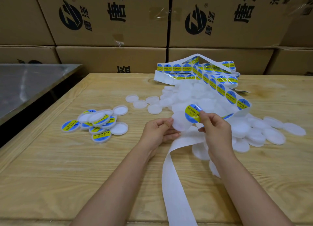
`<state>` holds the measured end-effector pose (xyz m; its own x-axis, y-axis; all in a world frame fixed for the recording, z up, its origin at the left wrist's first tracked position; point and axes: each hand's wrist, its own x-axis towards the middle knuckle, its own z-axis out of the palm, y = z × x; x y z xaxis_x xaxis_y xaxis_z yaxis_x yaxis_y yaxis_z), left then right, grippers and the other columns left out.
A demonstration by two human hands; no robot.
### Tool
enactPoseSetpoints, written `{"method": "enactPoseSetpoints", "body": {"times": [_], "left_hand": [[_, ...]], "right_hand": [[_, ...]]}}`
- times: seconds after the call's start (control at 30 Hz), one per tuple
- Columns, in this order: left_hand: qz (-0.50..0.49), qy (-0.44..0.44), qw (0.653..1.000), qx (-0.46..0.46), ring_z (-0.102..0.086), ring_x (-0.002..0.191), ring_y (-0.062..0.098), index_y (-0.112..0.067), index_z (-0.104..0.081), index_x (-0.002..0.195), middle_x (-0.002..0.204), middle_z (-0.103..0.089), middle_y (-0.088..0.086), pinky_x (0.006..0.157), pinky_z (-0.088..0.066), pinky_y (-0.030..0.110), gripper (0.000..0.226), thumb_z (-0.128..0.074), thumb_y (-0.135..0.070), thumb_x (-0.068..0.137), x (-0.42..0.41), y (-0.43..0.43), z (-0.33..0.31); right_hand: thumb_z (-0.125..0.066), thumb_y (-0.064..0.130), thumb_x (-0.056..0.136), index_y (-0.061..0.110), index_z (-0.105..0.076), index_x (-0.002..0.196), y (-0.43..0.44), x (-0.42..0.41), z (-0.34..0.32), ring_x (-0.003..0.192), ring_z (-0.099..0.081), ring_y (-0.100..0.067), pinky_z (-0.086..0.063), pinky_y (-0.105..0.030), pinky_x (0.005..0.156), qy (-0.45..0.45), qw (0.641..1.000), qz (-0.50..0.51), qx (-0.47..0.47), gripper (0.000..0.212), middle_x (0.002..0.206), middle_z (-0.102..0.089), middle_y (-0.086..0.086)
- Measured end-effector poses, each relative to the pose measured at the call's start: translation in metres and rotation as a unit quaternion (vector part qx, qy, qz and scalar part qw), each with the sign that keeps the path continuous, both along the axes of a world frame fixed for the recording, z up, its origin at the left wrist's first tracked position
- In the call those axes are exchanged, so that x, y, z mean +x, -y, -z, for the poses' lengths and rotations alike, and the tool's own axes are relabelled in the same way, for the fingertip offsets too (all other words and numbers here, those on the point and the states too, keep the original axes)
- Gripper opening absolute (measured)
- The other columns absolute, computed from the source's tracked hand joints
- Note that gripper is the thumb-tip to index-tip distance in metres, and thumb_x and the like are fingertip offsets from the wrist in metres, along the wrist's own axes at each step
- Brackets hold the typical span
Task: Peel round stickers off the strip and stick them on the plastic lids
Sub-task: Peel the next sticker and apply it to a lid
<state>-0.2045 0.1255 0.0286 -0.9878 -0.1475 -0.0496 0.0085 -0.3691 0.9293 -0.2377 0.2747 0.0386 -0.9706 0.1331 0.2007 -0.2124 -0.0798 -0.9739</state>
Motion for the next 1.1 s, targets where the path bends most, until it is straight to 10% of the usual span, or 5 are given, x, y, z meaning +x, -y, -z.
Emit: {"method": "enactPoseSetpoints", "body": {"times": [0.2,0.5,1.1], "left_hand": [[0.014,-0.01,1.0,-0.014,-0.069,0.064,0.017,-0.004,-0.068,0.083,0.073,-0.072,0.009,0.058,-0.056,0.022,0.019,-0.055,-0.014,0.092,0.0014,0.0014,-0.0012],[0.002,-0.004,0.999,-0.037,-0.068,0.059,0.017,0.0,-0.065,0.084,0.067,-0.07,0.009,0.055,-0.055,0.022,0.015,-0.058,-0.012,0.09,0.0033,0.0018,-0.0038],[0.005,-0.013,0.996,-0.084,-0.067,0.062,0.02,0.002,-0.068,0.088,0.075,-0.071,0.015,0.059,-0.057,0.025,0.015,-0.061,-0.011,0.088,0.0028,0.0023,-0.0027]], "right_hand": [[-0.066,0.023,0.085,0.009,-0.069,0.075,0.0013,0.0014,0.0047,0.069,-0.054,-0.008,-0.049,-0.037,0.074,0.022,0.992,-0.059,0.106,0.018,0.076,-0.066,-0.012],[-0.067,0.023,0.085,0.005,-0.062,0.065,-0.0017,-0.0009,0.0071,0.044,-0.041,0.003,-0.031,-0.008,0.048,-0.011,0.986,-0.06,0.155,0.028,0.038,-0.043,0.019],[-0.068,0.028,0.084,0.013,-0.061,0.065,-0.003,0.0031,0.0041,0.062,-0.053,0.001,-0.037,-0.01,0.057,-0.04,0.973,-0.051,0.221,0.025,0.063,-0.06,0.007]]}}
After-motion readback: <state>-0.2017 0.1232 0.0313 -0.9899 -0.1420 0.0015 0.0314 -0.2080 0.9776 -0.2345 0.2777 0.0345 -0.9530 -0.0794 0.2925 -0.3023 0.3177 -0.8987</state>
